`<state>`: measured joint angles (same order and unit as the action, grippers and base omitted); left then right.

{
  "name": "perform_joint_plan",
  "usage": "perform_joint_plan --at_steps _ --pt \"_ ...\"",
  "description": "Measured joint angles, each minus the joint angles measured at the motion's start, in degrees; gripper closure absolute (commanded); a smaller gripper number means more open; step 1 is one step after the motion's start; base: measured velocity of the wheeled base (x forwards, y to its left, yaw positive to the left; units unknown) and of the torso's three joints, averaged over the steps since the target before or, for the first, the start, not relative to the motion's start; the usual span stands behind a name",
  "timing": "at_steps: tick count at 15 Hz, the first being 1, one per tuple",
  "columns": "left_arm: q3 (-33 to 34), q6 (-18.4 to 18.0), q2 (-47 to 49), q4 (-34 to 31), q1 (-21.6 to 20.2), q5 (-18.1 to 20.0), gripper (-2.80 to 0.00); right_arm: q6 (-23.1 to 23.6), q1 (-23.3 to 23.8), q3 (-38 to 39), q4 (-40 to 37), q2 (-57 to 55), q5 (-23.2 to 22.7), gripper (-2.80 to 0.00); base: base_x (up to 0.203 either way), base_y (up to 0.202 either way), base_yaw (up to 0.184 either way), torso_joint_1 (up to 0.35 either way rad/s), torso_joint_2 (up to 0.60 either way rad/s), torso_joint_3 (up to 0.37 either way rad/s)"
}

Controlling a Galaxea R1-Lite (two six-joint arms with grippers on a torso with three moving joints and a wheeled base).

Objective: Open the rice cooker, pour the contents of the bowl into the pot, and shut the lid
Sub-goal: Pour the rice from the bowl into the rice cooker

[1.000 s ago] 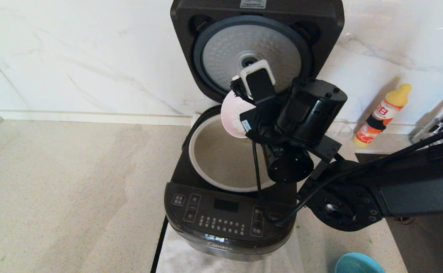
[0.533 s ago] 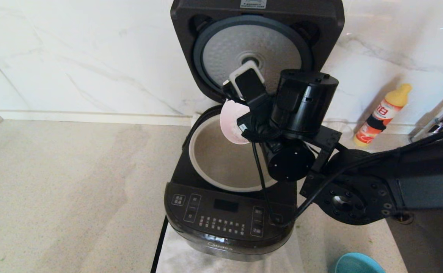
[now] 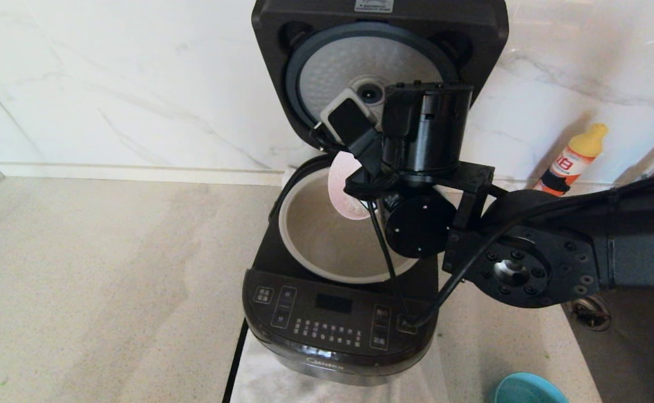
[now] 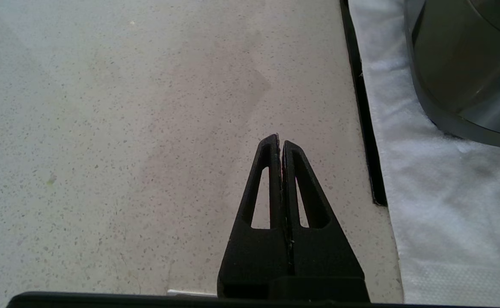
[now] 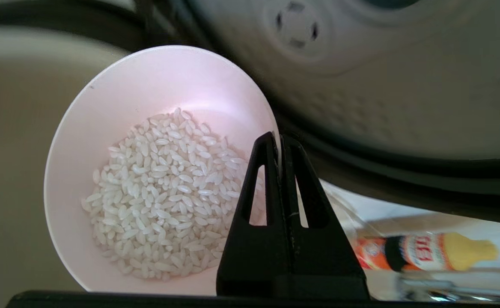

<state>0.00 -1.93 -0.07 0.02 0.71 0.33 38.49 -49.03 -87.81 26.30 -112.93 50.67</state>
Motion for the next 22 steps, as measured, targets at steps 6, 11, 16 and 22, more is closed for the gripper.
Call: perform_joint_plan --at_steps 6,11,16,22 --pt "0.00 0.01 0.00 -0.02 0.00 0.00 0.00 3.67 -0.02 -9.67 -9.39 -2.86 5.15 0.00 0.000 0.000 0.000 0.000 0.00 0.000" --pt "0.00 0.02 0.00 -0.01 0.00 0.01 0.00 4.51 -1.71 -17.68 -19.59 -5.30 8.04 0.00 0.000 0.000 0.000 0.000 0.00 0.000" --pt "0.00 0.00 0.00 0.01 0.00 0.02 0.00 5.39 -3.04 -23.38 -27.67 -7.92 13.34 0.00 0.000 0.000 0.000 0.000 0.00 0.000" --pt "0.00 0.00 0.00 -0.02 0.00 0.00 0.00 6.23 -3.19 -23.65 -28.30 -8.87 17.27 0.00 0.000 0.000 0.000 0.000 0.00 0.000"
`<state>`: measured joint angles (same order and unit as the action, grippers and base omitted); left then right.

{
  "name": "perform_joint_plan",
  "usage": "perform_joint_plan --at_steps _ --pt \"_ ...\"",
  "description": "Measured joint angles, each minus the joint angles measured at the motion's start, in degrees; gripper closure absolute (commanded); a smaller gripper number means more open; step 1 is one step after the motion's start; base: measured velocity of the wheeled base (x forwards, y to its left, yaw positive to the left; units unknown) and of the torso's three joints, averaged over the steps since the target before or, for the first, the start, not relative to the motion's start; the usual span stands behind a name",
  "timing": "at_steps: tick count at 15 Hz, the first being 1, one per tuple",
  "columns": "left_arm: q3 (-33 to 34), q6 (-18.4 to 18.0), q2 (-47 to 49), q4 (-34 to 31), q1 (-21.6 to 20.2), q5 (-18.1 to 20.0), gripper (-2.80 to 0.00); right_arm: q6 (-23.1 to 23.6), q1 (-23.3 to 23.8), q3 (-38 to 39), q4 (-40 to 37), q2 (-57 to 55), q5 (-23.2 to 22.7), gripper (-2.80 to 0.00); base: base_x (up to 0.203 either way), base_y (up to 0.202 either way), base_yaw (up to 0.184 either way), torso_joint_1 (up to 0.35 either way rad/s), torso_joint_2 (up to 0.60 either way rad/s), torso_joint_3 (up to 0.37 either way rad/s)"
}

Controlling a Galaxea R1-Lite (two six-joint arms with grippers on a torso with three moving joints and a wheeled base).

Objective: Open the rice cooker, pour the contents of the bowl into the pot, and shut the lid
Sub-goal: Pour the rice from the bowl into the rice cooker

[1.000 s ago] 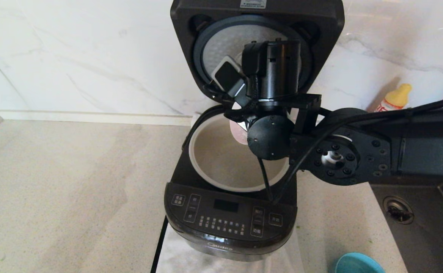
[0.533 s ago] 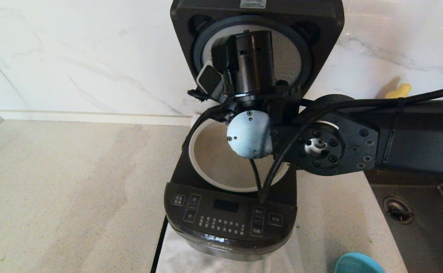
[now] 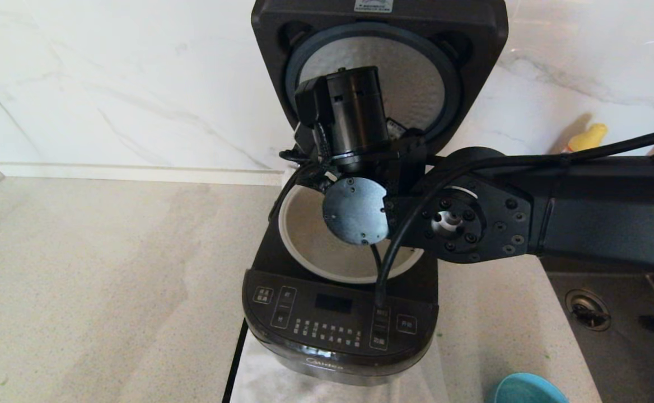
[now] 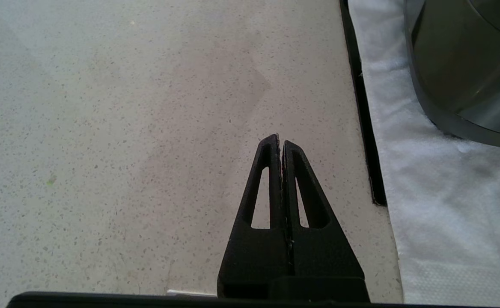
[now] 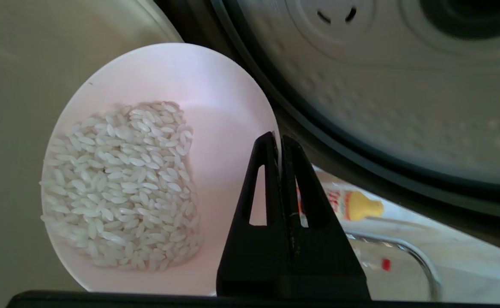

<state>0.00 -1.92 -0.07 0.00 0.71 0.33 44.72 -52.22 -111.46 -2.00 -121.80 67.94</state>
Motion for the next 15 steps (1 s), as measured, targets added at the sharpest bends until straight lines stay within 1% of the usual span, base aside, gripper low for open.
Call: perform_joint_plan --at_steps 3,6,10,13,15 --pt "0.00 0.01 0.00 0.00 0.00 0.01 0.00 0.84 -0.74 0.00 -0.66 -0.11 0.60 0.00 0.000 0.000 0.000 0.000 0.00 0.000" --pt "0.00 0.00 0.00 0.00 0.00 -0.01 0.00 1.19 -1.24 0.00 -4.59 0.25 1.07 0.00 0.000 0.000 0.000 0.000 0.00 0.000" --pt "0.00 0.00 0.00 0.00 0.00 0.02 0.00 1.95 -1.71 0.02 -6.24 0.50 4.77 0.00 0.000 0.000 0.000 0.000 0.00 0.000" --pt "0.00 0.00 0.00 0.00 0.00 0.02 0.00 2.49 -1.87 -0.04 -6.86 0.67 5.07 0.00 0.000 0.000 0.000 0.000 0.00 0.000" --pt "0.00 0.00 0.00 0.00 0.00 0.00 0.00 2.64 -2.78 -0.06 -6.34 0.63 5.15 0.00 0.000 0.000 0.000 0.000 0.00 0.000"
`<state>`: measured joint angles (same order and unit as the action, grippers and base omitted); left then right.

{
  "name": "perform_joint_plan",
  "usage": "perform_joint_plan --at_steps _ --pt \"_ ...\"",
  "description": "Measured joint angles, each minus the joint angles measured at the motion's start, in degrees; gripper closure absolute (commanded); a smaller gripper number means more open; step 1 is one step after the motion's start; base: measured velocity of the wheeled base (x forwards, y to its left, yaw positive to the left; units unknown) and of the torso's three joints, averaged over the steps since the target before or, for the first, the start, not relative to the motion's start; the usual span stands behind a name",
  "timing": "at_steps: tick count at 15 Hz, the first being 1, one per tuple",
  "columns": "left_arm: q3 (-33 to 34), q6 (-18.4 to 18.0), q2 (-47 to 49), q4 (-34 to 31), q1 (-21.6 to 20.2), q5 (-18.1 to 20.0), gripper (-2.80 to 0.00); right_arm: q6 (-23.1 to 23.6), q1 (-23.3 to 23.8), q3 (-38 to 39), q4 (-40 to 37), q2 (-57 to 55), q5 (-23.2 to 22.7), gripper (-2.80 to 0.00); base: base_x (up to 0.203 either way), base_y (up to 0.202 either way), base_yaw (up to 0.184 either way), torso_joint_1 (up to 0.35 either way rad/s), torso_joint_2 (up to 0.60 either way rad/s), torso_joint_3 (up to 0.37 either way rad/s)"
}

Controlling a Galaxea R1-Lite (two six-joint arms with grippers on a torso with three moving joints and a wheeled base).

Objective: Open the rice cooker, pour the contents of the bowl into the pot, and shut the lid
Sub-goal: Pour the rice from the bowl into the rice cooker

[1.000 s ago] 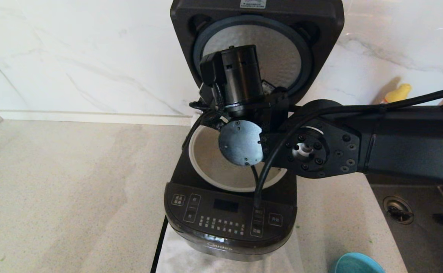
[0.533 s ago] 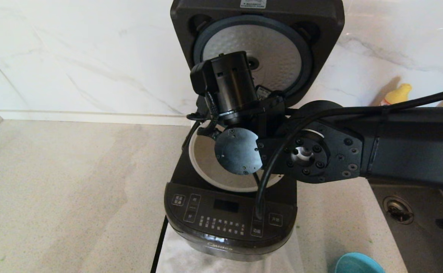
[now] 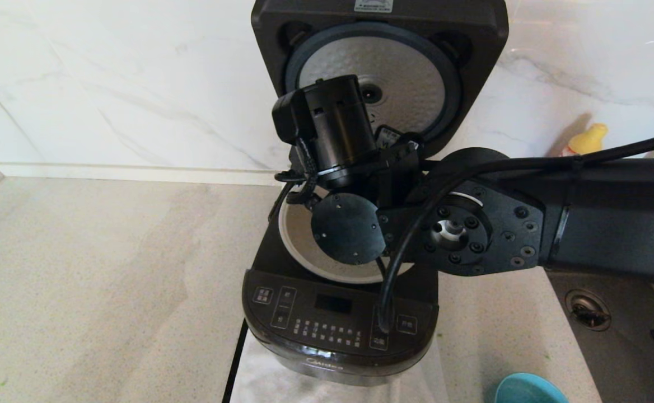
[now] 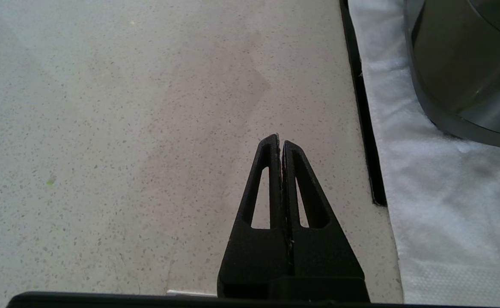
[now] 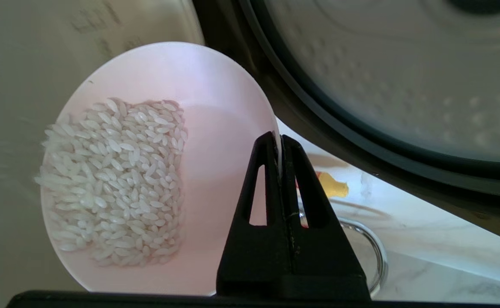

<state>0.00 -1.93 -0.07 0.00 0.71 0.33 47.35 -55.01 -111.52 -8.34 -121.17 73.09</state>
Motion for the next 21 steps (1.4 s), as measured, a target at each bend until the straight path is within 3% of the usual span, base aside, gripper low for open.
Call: perform_joint_plan --at_steps 4,10,16,21 --pt "0.00 0.00 0.00 0.00 0.00 0.00 0.00 0.10 -0.12 0.02 -1.44 -0.60 4.27 0.00 0.000 0.000 0.000 0.000 0.00 0.000" --pt "0.00 0.02 0.00 0.00 0.00 0.00 0.00 -0.09 -1.43 -0.05 0.41 -0.95 3.52 0.00 0.000 0.000 0.000 0.000 0.00 0.000" --pt "0.00 0.01 0.00 0.01 0.00 0.02 0.00 0.08 -0.64 0.06 -3.07 -1.52 5.62 0.00 0.000 0.000 0.000 0.000 0.00 0.000" --pt "0.00 0.00 0.00 0.00 0.00 0.00 0.00 0.29 -3.01 -0.06 -2.35 -0.97 5.53 0.00 0.000 0.000 0.000 0.000 0.00 0.000"
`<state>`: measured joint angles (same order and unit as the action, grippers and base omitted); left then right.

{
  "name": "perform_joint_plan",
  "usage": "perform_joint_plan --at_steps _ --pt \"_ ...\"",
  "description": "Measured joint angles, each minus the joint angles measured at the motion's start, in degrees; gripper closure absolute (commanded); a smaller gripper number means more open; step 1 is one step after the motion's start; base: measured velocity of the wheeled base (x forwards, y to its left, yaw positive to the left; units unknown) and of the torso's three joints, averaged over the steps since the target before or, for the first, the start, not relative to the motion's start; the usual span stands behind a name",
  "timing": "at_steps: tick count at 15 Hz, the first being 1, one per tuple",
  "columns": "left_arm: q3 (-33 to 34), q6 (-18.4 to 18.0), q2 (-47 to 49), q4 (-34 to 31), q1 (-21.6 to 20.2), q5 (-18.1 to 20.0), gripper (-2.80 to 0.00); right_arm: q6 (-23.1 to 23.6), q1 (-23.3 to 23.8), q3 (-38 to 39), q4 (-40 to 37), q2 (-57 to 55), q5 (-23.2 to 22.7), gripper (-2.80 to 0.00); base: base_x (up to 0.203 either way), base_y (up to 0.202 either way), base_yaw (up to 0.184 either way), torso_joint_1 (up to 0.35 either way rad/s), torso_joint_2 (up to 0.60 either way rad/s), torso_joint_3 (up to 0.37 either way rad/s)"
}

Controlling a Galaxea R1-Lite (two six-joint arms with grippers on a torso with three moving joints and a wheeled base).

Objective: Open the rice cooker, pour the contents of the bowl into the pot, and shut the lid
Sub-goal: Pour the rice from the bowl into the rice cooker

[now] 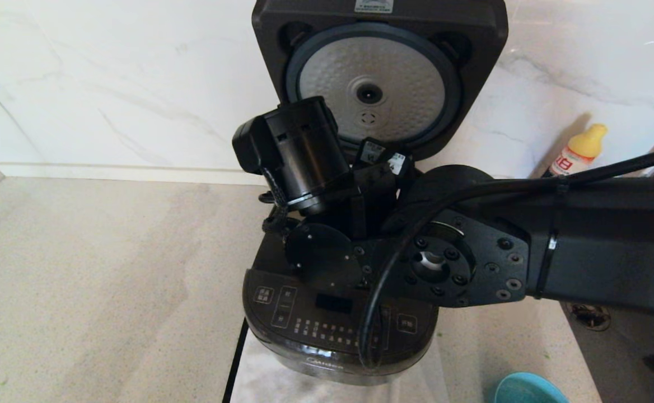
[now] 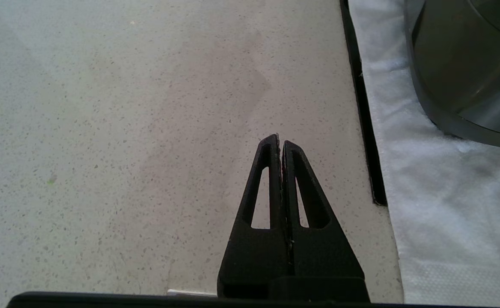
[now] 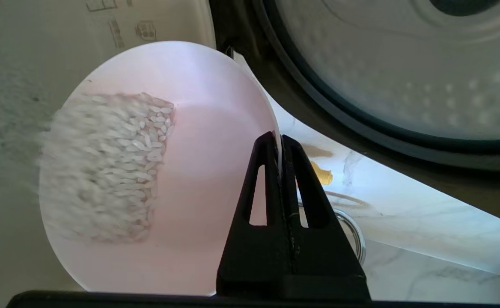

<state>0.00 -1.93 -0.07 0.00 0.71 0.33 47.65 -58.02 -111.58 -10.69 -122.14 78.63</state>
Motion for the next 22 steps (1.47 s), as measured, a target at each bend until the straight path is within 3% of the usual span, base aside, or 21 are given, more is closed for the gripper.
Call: perform_joint_plan --at_steps 6,10,13,17,22 --pt "0.00 0.00 0.00 0.00 0.00 0.00 0.00 -0.02 2.51 0.12 0.11 -0.43 1.27 0.00 0.000 0.000 0.000 0.000 0.00 0.000" --pt "0.00 0.02 0.00 0.00 0.00 0.00 0.00 0.06 -1.18 0.04 6.36 0.15 -4.28 0.00 0.000 0.000 0.000 0.000 0.00 0.000" --pt "0.00 0.00 0.00 0.02 0.00 0.02 0.00 0.07 0.70 0.36 4.08 0.12 -1.32 0.00 0.000 0.000 0.000 0.000 0.00 0.000" --pt "0.00 0.02 0.00 0.02 0.00 0.00 0.00 0.05 3.89 3.50 2.09 0.15 -0.62 0.00 0.000 0.000 0.000 0.000 0.00 0.000" --pt "0.00 0.01 0.00 0.00 0.00 0.00 0.00 -0.02 2.40 1.67 3.61 0.24 -0.34 0.00 0.000 0.000 0.000 0.000 0.00 0.000"
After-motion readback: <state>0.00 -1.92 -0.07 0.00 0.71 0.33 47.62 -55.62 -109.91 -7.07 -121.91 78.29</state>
